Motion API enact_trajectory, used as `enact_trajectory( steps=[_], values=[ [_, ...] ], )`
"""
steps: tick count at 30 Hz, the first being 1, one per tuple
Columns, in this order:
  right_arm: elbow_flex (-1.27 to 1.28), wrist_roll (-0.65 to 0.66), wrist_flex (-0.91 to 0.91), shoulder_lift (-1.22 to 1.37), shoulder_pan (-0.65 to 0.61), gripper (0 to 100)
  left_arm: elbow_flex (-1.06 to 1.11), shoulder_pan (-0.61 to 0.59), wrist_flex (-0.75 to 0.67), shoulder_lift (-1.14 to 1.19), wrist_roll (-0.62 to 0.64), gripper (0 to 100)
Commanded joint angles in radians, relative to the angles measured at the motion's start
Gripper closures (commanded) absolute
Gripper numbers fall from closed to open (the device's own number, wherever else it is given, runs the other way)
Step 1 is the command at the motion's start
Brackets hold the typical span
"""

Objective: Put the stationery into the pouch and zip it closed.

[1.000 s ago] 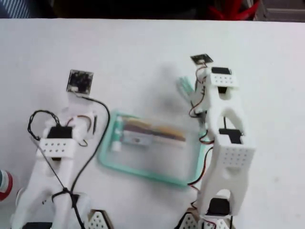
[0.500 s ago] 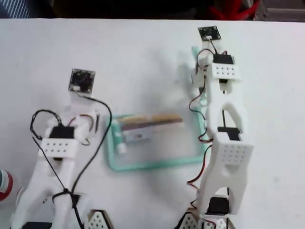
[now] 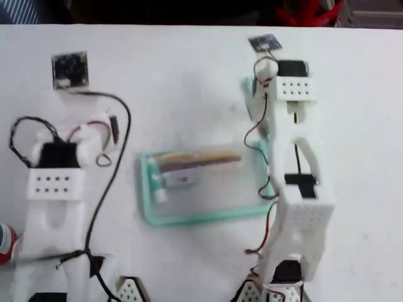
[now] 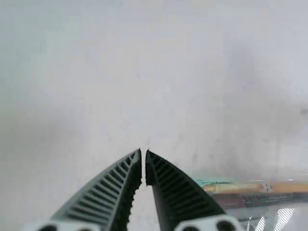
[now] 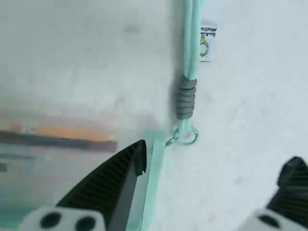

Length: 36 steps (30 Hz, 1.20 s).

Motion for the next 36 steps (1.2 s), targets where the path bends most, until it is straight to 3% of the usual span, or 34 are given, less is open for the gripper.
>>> enact_trajectory(
  steps=[1,9,13,18,26,31,36],
  values=[
    [-0.051,0.009,0.094,-0.219,-0.041,72.8,-0.276,-0.008,0.215,-0.01,-0.044,97],
    [0.132,0.009,0.091,-0.624,-0.042,98.1,-0.686,-0.008,0.545,-0.038,-0.046,97],
    [0.285,0.012,0.091,-0.849,-0.041,96.0,-0.841,-0.008,0.617,-0.133,-0.048,96],
    [0.463,0.017,0.09,-1.147,-0.045,92.5,-0.867,-0.002,0.609,-0.297,-0.048,96],
    [0.695,0.009,0.087,-1.529,-0.045,78.6,-0.677,-0.002,0.582,-0.519,-0.048,96],
    [0.87,0.009,0.079,-1.748,-0.045,71.4,-0.446,-0.007,0.499,-0.714,-0.048,96],
    [1.077,0.009,0.068,-1.991,-0.045,70.6,-0.123,-0.001,0.371,-0.984,-0.048,96]
  ],
)
